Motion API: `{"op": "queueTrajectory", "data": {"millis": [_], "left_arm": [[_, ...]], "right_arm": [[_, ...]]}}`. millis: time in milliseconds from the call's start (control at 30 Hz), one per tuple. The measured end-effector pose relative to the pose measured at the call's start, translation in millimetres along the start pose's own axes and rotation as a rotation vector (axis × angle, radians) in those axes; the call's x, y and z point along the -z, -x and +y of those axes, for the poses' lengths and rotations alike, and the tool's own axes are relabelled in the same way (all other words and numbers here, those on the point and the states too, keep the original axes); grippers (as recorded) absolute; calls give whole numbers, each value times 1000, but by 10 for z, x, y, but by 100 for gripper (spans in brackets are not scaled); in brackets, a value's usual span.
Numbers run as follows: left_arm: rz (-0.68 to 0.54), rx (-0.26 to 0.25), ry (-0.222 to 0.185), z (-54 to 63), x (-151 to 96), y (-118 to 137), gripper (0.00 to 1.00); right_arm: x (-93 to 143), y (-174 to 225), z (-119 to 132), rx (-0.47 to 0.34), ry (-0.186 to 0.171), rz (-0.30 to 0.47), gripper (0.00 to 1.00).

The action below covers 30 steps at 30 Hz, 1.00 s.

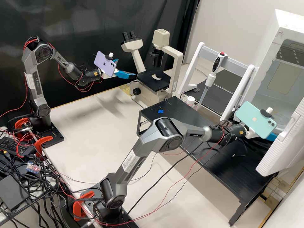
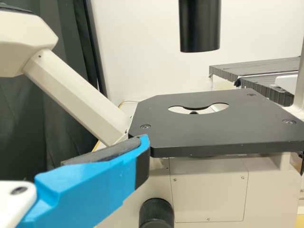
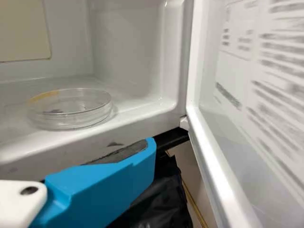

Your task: Move the petri dish to the incubator

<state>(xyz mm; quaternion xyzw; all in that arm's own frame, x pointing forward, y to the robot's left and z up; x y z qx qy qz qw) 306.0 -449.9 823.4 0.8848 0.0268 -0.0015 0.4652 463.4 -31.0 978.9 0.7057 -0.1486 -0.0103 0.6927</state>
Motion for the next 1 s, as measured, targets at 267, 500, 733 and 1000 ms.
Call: {"op": "queueTrajectory", "data": {"millis": [267,500,733,1000], "left_arm": [[0,0,0,0,0,0,100],[0,0,0,0,0,0,100],[0,0,0,0,0,0,100],[0,0,0,0,0,0,100]], "right_arm": [[-93,730,70,-84,-71,68,100],[38,1691,-2,-143,-130,238,100],[301,2421,-278,-119,-129,414,100],[383,2901,-621,-87,-148,486,100]]}}
